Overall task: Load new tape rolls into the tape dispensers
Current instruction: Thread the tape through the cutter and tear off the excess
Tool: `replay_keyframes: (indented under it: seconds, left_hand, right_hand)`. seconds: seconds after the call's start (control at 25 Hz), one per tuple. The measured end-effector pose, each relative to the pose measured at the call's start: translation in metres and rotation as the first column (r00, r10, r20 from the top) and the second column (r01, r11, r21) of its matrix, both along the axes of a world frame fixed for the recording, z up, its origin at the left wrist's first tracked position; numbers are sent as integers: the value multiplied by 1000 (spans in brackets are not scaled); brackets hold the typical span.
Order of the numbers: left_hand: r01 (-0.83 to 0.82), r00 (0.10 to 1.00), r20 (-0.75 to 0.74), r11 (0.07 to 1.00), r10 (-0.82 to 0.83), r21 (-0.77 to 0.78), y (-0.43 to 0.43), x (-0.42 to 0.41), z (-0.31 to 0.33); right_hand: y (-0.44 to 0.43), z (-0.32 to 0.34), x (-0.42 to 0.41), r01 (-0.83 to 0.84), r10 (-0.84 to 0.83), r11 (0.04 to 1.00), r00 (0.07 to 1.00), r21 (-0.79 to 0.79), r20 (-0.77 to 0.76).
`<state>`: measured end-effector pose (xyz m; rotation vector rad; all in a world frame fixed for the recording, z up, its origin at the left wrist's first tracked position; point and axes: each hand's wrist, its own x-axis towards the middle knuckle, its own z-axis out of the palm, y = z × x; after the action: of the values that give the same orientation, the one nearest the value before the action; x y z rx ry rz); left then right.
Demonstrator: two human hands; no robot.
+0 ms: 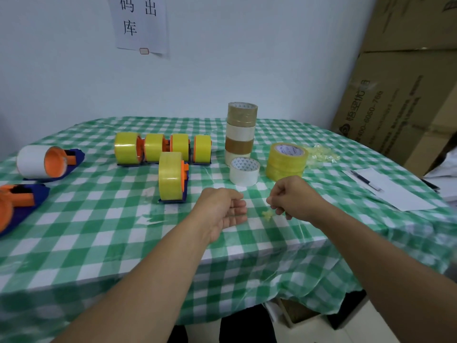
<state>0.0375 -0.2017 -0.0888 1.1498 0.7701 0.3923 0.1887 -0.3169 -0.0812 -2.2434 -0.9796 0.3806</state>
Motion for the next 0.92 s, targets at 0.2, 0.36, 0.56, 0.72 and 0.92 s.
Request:
replay_keyframes:
  seconds: [0.2,0.36,0.56,0.72,0.92]
  left_hand:
    - [13,999,-32,999,-11,47,3,-6,-2]
    - [12,999,-39,999,-10,49,6,-10,-3]
    - [18,998,-58,998,-15,62,11,-13,-3]
    - [13,999,-46,998,-10,59,13,-14,-1]
    - [4,999,-33,999,-3,55,14,-15,2]
  right_hand:
    - [4,2,4,-46,54,996,991,-70,123]
    - [10,1,4,-100,136,980,968,-172,209]
    - [14,3,4,-92,125,968,983,-232,132]
    - [16,6,2,-87,109,971,990,-223,90]
    - [17,11,0,-76,94,976,993,-205,77]
